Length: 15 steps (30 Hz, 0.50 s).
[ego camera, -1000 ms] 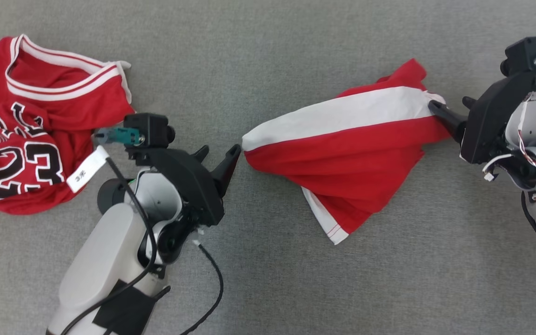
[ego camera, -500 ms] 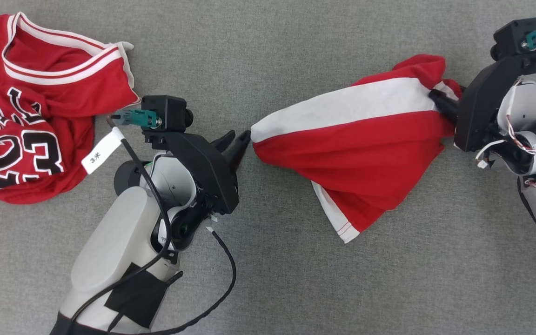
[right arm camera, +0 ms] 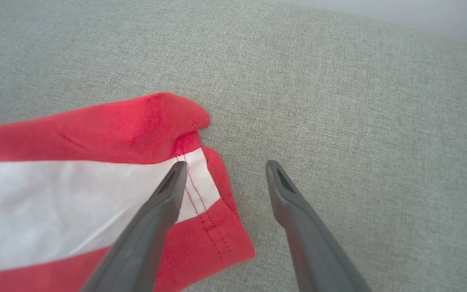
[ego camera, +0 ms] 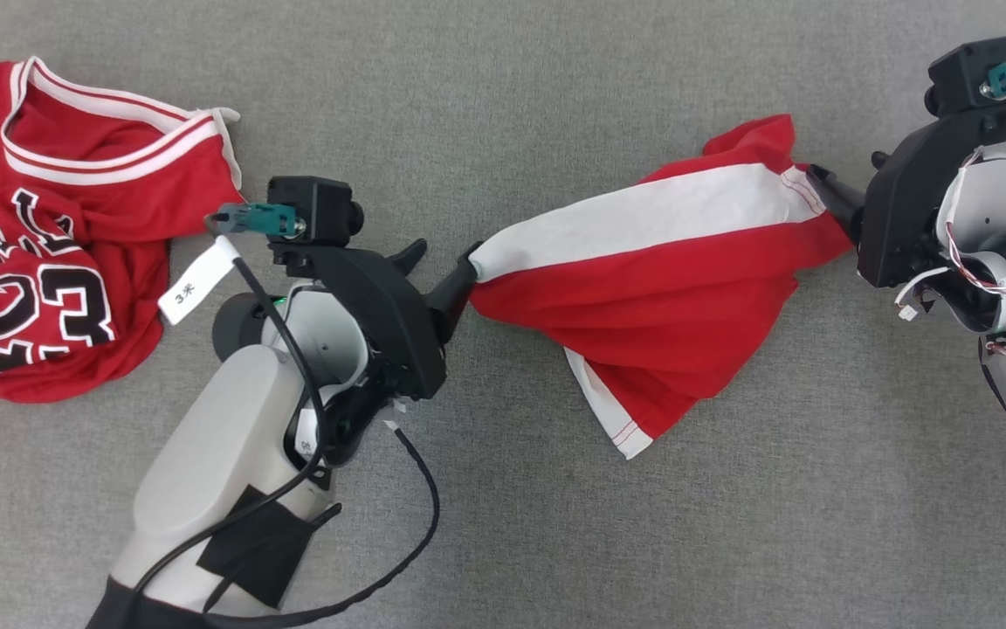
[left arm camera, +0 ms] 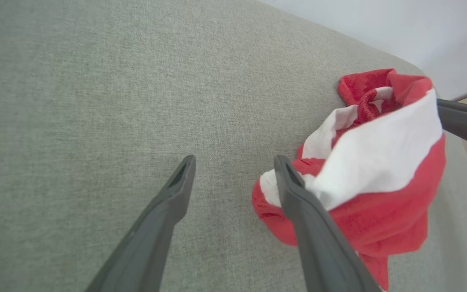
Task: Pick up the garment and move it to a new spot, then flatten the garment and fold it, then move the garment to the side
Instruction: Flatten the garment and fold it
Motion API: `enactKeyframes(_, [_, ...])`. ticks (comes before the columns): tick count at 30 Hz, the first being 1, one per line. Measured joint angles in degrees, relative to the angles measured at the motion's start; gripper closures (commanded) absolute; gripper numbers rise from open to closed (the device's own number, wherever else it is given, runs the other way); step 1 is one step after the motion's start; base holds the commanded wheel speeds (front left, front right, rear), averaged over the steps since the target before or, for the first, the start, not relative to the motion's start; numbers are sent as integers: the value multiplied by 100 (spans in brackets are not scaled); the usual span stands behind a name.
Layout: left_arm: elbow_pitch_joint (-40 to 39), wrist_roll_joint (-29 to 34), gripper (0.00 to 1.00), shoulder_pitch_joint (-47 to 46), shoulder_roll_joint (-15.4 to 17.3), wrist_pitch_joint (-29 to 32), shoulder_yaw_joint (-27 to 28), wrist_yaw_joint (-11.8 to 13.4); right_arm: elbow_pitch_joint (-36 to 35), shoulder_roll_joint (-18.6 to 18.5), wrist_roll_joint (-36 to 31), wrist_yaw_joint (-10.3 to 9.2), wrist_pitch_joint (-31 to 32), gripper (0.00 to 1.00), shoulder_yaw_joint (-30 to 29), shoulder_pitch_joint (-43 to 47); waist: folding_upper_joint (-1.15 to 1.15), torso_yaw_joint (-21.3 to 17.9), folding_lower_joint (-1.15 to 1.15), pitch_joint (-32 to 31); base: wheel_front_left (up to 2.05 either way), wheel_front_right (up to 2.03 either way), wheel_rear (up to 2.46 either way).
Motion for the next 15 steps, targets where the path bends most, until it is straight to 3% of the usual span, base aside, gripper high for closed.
enactKeyframes(9, [-123, 133, 0, 105, 294, -219, 177, 230, 13, -134, -111, -27, -237, 0, -36, 97, 0, 44, -1, -207, 0, 0, 0])
enactKeyframes(15, [-448, -29, 0, 439, 142, -155, 1, 15, -64, -52, -87, -2, -312, 0, 18, 329, 0, 104, -1, -347, 0, 0, 0])
